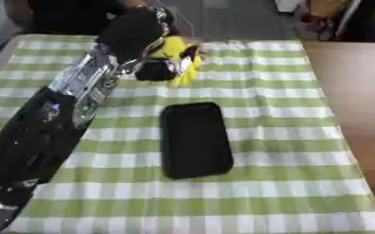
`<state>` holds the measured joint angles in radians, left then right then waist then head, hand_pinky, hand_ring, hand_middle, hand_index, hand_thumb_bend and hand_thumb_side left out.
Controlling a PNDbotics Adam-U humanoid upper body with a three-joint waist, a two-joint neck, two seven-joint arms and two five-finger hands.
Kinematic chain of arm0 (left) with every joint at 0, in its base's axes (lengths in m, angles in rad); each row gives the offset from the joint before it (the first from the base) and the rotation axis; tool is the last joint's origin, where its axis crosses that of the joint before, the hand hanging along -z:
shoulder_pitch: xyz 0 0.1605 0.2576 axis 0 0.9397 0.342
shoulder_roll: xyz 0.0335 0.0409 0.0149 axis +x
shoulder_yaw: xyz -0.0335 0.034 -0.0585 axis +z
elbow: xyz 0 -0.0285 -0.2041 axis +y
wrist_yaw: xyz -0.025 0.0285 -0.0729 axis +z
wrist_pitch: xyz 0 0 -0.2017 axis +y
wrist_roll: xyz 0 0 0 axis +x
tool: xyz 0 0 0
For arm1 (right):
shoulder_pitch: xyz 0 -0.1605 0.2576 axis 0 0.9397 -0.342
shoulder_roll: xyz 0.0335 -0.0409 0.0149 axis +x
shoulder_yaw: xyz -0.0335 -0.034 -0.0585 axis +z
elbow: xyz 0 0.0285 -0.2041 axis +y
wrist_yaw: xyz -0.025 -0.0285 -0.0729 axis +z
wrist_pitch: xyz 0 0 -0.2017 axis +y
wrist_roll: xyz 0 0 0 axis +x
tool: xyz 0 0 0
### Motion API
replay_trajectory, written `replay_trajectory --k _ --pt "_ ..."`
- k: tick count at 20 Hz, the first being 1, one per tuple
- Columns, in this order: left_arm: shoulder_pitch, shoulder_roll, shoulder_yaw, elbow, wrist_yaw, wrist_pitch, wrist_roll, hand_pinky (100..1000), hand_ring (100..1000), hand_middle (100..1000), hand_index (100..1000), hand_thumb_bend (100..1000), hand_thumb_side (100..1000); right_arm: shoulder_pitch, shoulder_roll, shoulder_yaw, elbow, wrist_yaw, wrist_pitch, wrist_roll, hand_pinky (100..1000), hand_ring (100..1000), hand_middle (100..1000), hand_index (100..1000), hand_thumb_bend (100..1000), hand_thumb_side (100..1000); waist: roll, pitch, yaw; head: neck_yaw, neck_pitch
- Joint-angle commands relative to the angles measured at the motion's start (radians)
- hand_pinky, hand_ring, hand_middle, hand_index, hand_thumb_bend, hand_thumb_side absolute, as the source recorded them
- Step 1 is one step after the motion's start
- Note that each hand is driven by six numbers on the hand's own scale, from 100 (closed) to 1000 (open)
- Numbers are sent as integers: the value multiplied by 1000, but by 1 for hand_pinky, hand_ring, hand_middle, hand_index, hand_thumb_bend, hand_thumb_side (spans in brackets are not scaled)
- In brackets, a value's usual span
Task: Pick up objects on the table and place them in the box.
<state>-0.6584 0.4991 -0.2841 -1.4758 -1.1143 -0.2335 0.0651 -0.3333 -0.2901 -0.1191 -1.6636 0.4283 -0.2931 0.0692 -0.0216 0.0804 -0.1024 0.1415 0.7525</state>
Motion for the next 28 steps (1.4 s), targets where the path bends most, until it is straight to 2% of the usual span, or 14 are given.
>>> replay_trajectory --k 1,4,11,20,28 --pt "-40 -19 -30 35 -10 -43 -12 100 100 100 100 136 876 -18 -14 2 -14 -4 -3 3 496 673 785 926 657 1000 -1 -11 -4 16 -9" --pt "-57 -49 -56 72 -5 -82 -23 100 100 100 100 140 876 -21 -11 4 -15 -5 -4 5 496 673 785 926 657 1000 -2 -11 -5 20 -10" --pt "-54 -93 -81 101 24 -119 -28 100 100 100 100 147 874 -23 -9 5 -15 -6 -5 7 496 673 785 926 657 1000 -4 -9 -5 22 -6" --pt "-27 -94 -116 126 62 -156 -72 100 100 100 100 154 880 -22 -10 4 -14 -6 -5 7 496 673 785 926 658 1000 -4 -8 -3 23 -4" --pt "0 -77 -118 144 45 -166 -100 100 100 100 100 166 888 -21 -11 2 -14 -6 -4 6 495 673 785 926 658 1000 -4 -7 1 23 -2"
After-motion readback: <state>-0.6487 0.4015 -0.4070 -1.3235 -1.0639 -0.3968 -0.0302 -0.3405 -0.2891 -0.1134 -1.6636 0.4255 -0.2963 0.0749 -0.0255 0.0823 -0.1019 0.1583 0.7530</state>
